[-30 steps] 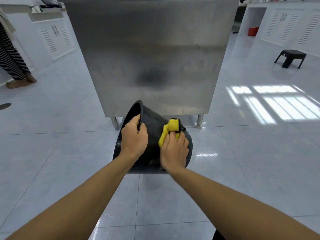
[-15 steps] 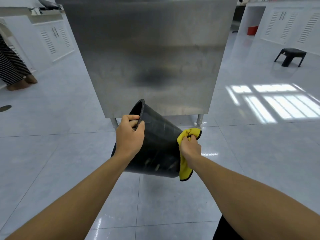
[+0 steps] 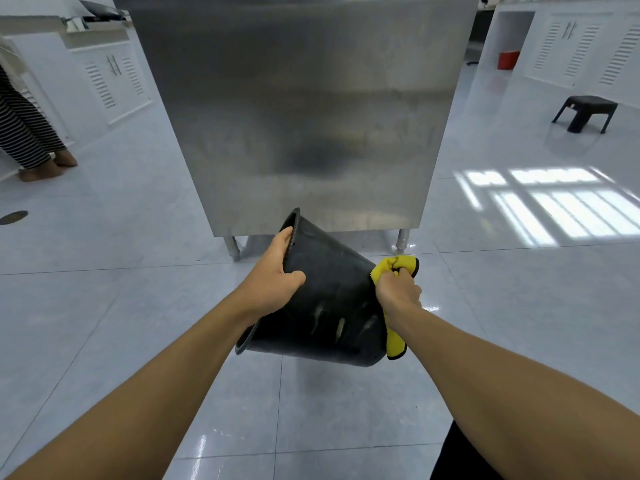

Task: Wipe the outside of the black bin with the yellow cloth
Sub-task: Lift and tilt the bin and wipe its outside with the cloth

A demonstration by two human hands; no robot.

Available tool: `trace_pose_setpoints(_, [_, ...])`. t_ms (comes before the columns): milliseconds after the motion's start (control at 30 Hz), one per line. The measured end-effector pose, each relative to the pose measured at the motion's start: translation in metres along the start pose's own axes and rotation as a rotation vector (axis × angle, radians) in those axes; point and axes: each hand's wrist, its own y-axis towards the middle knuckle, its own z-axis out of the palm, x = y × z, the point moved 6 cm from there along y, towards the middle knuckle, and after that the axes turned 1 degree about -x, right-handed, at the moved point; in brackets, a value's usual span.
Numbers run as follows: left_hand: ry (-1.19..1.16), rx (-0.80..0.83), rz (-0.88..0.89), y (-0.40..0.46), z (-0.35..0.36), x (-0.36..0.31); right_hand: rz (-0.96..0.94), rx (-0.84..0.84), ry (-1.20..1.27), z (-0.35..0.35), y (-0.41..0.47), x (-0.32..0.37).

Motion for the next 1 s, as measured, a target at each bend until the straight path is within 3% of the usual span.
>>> trace_pose_setpoints(133, [0.033, -0.003, 0.004, 0.000, 0.000, 0.002, -0.016, -0.036, 0.006, -0.004, 0.001, 0.001])
trace_pose_setpoints(433, [0.261, -0.225, 0.114, -0.002, -0.002, -0.005, 0.007, -0.063, 0.011, -0.009, -0.003, 0.002])
trace_pose_setpoints(1000, [0.187, -0.461, 0.129, -0.001, -0.021, -0.005, -0.364, -0.038, -0.309, 0.018, -0.056, 0.027])
